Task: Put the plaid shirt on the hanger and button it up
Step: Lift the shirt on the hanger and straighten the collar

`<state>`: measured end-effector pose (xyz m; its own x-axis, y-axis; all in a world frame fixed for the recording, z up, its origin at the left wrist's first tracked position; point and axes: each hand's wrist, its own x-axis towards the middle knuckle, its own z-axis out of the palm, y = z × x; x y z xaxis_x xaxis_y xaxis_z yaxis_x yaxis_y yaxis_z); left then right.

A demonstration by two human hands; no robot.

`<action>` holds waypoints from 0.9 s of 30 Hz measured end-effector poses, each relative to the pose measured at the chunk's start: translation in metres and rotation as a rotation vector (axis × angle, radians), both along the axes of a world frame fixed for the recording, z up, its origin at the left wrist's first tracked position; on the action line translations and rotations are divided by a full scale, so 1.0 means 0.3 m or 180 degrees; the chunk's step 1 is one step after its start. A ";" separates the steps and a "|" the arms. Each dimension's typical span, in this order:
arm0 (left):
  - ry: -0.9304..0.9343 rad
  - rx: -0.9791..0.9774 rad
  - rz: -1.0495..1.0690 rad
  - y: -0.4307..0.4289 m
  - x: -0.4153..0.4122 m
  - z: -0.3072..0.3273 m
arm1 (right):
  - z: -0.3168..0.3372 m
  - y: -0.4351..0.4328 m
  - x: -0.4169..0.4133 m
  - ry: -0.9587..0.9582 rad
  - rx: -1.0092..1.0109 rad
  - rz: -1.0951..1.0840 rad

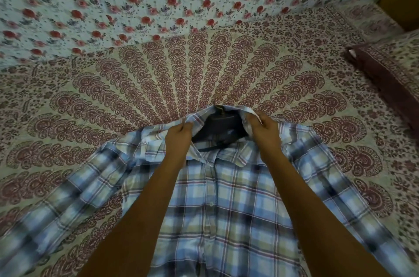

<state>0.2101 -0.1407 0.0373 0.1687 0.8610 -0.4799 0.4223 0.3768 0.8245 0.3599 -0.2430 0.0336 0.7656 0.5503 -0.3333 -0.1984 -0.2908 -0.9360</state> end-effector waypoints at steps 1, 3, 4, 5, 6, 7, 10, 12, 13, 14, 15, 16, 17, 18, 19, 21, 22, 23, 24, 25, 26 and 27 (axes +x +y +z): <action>-0.0095 -0.0119 0.0059 0.008 -0.008 -0.002 | -0.006 -0.002 0.007 -0.0026 0.0033 0.0063; -0.0225 -0.0296 0.0082 0.022 -0.023 0.001 | -0.011 -0.004 0.021 0.0087 0.0023 0.0223; -0.0294 -0.0361 0.0050 0.029 -0.030 -0.001 | -0.007 -0.005 0.029 0.0097 0.0001 0.0309; -0.0343 -0.0421 0.0012 0.033 -0.035 -0.003 | -0.017 -0.005 0.042 -0.0025 -0.0029 0.0362; -0.0364 -0.0445 -0.0029 0.037 -0.038 -0.006 | -0.018 -0.005 0.055 -0.0287 -0.0100 0.0454; -0.0392 -0.0435 -0.0060 0.043 -0.039 -0.012 | -0.023 0.000 0.066 -0.0707 -0.0260 0.0505; -0.0428 -0.0502 0.0001 0.050 -0.042 -0.022 | 0.011 0.023 0.069 -0.1564 -0.0292 0.0681; -0.0441 -0.0630 0.0076 0.054 -0.045 -0.025 | 0.028 0.038 0.071 -0.1552 -0.0036 0.0860; -0.0447 -0.0691 0.0102 0.055 -0.051 -0.027 | 0.026 0.046 0.071 -0.1443 0.0039 0.0963; -0.0446 -0.0725 0.0092 0.058 -0.055 -0.030 | 0.026 0.049 0.073 -0.1337 0.0073 0.1055; -0.0431 -0.0751 0.0058 0.058 -0.057 -0.028 | 0.019 0.053 0.075 -0.1216 0.0097 0.1083; -0.0415 -0.0766 0.0044 0.059 -0.057 -0.025 | 0.013 0.051 0.079 -0.1093 0.0101 0.1072; -0.0405 -0.0780 0.0038 0.060 -0.057 -0.021 | 0.006 0.047 0.079 -0.0953 0.0118 0.1037; -0.0401 -0.0804 0.0014 0.062 -0.058 -0.015 | 0.003 0.044 0.076 -0.0785 0.0191 0.0937; -0.0405 -0.0832 -0.0039 0.066 -0.058 -0.010 | -0.002 0.039 0.076 -0.0609 0.0255 0.0771; -0.0445 -0.0843 -0.0293 0.073 -0.061 0.000 | -0.003 0.038 0.078 -0.0246 0.0182 0.0310; -0.0476 -0.0829 -0.0453 0.078 -0.062 0.007 | -0.005 0.042 0.089 -0.0047 0.0044 0.0091; -0.0504 -0.0822 -0.0581 0.082 -0.062 0.016 | -0.008 0.048 0.101 0.0232 -0.0116 -0.0072; -0.0527 -0.0814 -0.0655 0.088 -0.063 0.024 | -0.008 0.054 0.113 0.0627 -0.0303 -0.0144; -0.0539 -0.0832 -0.0679 0.094 -0.063 0.028 | -0.007 0.059 0.123 0.1071 -0.0514 -0.0136; -0.0547 -0.0858 -0.0693 0.102 -0.064 0.026 | -0.011 0.062 0.130 0.1502 -0.0695 -0.0065; -0.0542 -0.0902 -0.0688 0.108 -0.065 0.023 | -0.022 0.065 0.138 0.1829 -0.0783 0.0045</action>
